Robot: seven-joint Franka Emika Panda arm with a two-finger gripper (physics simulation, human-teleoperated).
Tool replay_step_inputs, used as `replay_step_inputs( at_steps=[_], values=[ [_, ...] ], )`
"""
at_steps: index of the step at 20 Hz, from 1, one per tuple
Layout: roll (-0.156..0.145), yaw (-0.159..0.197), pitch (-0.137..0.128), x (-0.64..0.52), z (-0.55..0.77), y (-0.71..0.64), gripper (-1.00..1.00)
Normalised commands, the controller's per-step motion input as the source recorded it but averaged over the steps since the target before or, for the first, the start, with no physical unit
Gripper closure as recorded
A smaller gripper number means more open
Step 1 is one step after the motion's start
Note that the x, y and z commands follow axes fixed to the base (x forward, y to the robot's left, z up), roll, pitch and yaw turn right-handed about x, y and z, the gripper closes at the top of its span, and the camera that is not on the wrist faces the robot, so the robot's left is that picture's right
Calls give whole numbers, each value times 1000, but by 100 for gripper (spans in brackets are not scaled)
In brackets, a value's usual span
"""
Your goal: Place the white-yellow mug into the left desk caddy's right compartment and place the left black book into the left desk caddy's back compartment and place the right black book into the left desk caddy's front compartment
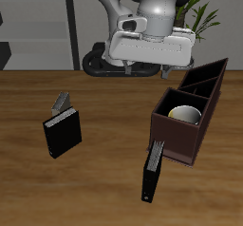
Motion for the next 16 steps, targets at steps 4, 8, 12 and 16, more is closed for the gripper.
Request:
replay_step_inputs(
  at_steps=[4, 8, 12, 16],
  values=[
    [-79, -76, 21, 596, -112, -56, -100],
    [-26, 15, -11, 354, -163, 151, -100],
    [-42, -26, -1, 358, -253, 233, -100],
    [19, -37, 16, 217, -206, 137, -100]
  ],
)
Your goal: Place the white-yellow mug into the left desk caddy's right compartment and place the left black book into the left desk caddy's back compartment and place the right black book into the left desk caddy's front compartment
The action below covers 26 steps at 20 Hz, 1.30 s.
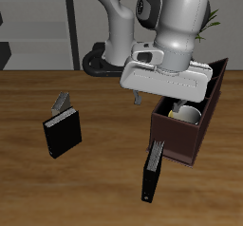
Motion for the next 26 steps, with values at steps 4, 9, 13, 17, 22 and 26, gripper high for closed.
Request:
replay_step_inputs(
  at_steps=[4, 9, 13, 17, 22, 26],
  values=[
    [85, 18, 20, 282, -324, 176, -100],
    [33, -14, 41, 195, -391, 16, -100],
    [-21, -17, 11, 74, -271, -71, -100],
    [0, -19, 17, 36, -331, -125, -100],
    [-11, -34, 27, -3, -293, -174, -100],
    [-5, -3, 75, 77, -555, -162, -100]
  ],
)
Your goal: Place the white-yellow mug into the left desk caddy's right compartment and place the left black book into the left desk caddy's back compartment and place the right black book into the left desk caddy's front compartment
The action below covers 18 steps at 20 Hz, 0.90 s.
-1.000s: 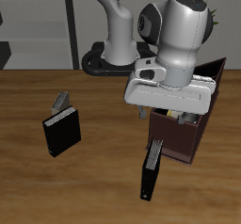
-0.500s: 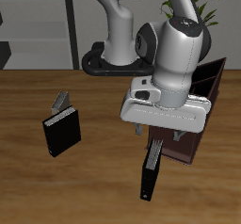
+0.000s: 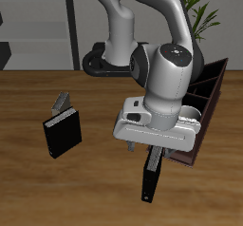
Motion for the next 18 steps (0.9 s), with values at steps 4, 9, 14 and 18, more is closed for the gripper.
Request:
replay_step_inputs(
  at_steps=[4, 9, 14, 18],
  values=[
    [-1, -13, 80, 106, -497, -67, -100],
    [28, -9, 29, -71, -248, 11, 100],
    [17, -9, -74, -208, 322, 31, 100],
    [-18, -56, -64, -221, 549, -116, 100]
  ],
)
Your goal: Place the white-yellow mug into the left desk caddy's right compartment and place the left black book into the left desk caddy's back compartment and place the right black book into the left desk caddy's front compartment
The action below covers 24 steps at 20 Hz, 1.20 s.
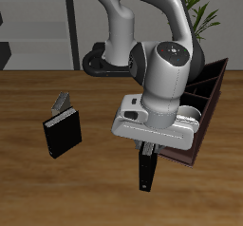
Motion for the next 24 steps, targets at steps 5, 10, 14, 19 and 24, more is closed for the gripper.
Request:
replay_step_inputs(
  at_steps=[5, 10, 14, 19, 24],
  values=[
    [19, -48, -139, -648, 1033, -133, 100],
    [-37, -51, -126, -714, 934, -104, 100],
    [-61, -81, -93, -790, 814, -1, 100],
    [-64, -37, -109, -768, 463, 227, 100],
    [29, -24, -10, -598, 121, 432, 100]
  ],
)
